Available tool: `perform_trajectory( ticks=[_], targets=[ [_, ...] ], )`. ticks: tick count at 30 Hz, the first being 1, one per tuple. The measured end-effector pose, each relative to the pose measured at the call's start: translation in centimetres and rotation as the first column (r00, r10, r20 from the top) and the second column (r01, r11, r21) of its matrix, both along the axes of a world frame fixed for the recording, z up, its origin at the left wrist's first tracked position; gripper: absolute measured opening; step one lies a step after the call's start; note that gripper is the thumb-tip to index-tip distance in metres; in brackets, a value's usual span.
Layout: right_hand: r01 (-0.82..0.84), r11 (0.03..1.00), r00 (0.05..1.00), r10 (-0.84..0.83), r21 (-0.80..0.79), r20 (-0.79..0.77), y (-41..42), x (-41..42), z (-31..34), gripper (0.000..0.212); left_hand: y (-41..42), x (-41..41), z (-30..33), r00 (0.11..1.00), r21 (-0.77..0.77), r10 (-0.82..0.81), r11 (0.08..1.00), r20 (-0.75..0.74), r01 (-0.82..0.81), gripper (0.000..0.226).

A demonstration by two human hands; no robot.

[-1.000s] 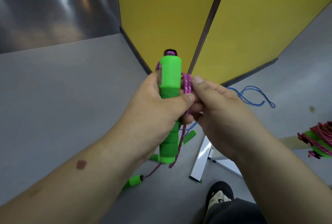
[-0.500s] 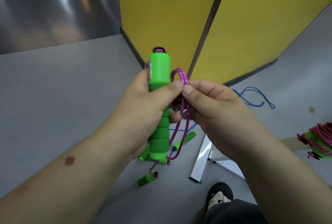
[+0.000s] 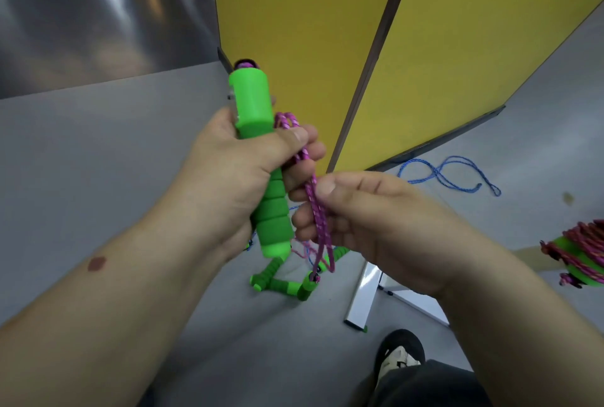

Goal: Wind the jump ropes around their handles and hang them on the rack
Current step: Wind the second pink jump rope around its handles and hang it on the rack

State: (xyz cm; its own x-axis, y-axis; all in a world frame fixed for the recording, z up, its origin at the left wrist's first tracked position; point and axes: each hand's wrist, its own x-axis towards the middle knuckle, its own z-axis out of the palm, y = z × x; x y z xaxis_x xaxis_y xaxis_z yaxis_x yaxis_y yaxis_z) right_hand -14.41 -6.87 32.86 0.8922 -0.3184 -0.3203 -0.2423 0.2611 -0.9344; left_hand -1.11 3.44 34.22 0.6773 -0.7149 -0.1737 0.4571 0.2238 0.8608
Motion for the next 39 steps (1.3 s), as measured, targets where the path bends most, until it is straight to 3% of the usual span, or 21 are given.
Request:
perform_trajectory(
  ticks=[4,9,14,19,22,24,28,32,36,39],
  targets=[
    [0.074,0.996,0.995,-0.071,-0.044,0.067,0.2,0.1,0.3,0.018,0.3,1.0,0.0,0.996,0.035,0.037,0.999,0.079,-0.04,0.025],
    [0.302,0.946,0.929,-0.265,-0.115,0.259,-0.1,0.5,0.2,0.016,0.4,-1.3,-1.0,0.974,0.118,-0.166,0.982,0.151,0.149,0.025],
    [0.427,0.9,0.889,-0.402,-0.084,0.218,-0.5,0.5,0.5,0.02,0.2,-2.6,-1.4,0.928,0.144,-0.26,0.963,0.267,0.228,0.039],
    [0.266,0.953,0.945,-0.287,0.144,0.156,0.2,0.9,0.3,0.035,-0.3,-2.1,-0.4,0.981,0.022,-0.137,0.991,0.138,0.135,0.031],
    [0.097,0.995,0.993,-0.098,0.026,0.066,0.1,0.4,0.3,0.027,-0.1,-0.8,-0.2,0.991,0.035,-0.057,0.998,0.118,0.053,0.031],
    [0.06,0.996,0.998,-0.058,-0.064,0.029,0.1,0.1,0.3,0.021,0.1,-0.2,-0.2,0.991,0.044,-0.025,0.999,0.131,0.02,0.03],
    [0.193,0.977,0.975,-0.179,-0.097,0.131,0.3,0.4,0.4,0.016,0.2,-0.6,-0.4,0.977,0.085,-0.041,0.996,0.209,0.024,0.021],
    [0.357,0.932,0.905,-0.33,-0.059,0.27,0.2,0.6,0.7,0.016,0.1,-1.7,-0.9,0.976,0.096,-0.156,0.985,0.15,0.143,0.022],
    [0.416,0.909,0.883,-0.404,0.002,0.24,0.2,0.5,1.4,0.017,0.0,-2.4,-1.9,0.936,0.191,-0.25,0.96,0.249,0.206,0.035],
    [0.454,0.891,0.873,-0.443,-0.011,0.202,-0.1,0.5,0.9,0.023,-0.1,-2.7,-2.1,0.92,0.18,-0.263,0.959,0.289,0.217,0.038]
  ],
)
